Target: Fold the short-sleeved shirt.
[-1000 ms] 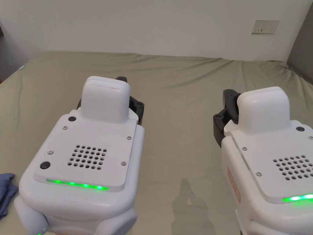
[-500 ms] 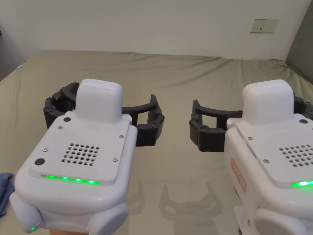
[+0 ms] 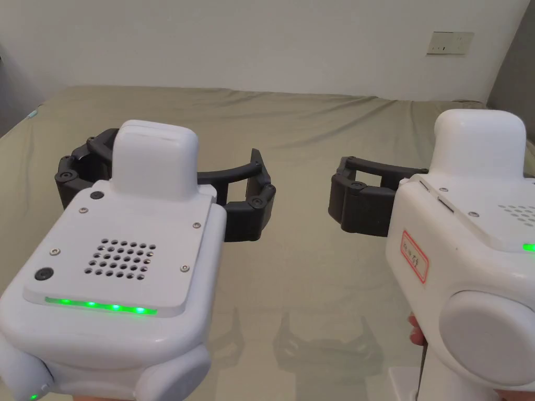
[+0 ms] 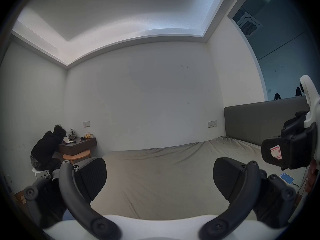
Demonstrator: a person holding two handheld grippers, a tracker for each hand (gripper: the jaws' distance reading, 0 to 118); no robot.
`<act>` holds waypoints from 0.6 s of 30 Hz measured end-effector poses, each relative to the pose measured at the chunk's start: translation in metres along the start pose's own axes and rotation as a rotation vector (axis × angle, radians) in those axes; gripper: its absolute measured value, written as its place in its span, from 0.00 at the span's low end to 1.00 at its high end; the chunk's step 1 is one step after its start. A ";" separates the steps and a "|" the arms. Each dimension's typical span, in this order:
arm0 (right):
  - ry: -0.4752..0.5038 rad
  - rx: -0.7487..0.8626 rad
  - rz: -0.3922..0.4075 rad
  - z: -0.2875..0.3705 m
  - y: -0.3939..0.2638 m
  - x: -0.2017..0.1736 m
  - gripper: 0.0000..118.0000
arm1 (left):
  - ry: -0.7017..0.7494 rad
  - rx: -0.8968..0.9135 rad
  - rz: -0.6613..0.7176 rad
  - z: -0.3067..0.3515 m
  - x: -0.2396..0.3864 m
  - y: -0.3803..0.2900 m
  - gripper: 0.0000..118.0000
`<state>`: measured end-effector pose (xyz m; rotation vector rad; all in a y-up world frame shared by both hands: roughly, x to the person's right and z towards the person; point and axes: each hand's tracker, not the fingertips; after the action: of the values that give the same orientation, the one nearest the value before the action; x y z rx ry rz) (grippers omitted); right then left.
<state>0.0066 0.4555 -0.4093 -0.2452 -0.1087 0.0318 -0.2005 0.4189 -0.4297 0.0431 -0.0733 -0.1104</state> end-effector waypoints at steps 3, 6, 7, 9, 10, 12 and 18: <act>0.037 0.025 -0.017 0.003 -0.001 0.004 1.00 | -0.002 0.004 0.004 0.001 -0.001 0.001 1.00; 0.063 0.012 -0.049 0.005 0.002 0.007 1.00 | -0.004 0.005 0.003 0.001 0.000 0.002 1.00; 0.065 0.006 -0.056 0.005 0.003 0.008 1.00 | -0.004 0.005 0.000 0.002 0.000 0.002 1.00; 0.067 0.001 -0.061 0.004 0.003 0.009 1.00 | -0.005 0.004 -0.003 0.001 0.000 0.002 1.00; 0.070 0.001 -0.058 0.004 0.003 0.009 1.00 | -0.006 0.004 -0.002 0.001 0.000 0.002 1.00; 0.072 0.002 -0.050 0.003 0.002 0.009 1.00 | -0.018 0.007 0.004 0.001 0.000 0.002 1.00; 0.041 -0.008 -0.027 -0.001 -0.001 0.005 1.00 | -0.016 0.006 -0.009 0.000 0.002 0.002 1.00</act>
<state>0.0113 0.4541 -0.4097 -0.2518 -0.0718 -0.0005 -0.1985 0.4207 -0.4292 0.0484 -0.0891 -0.1196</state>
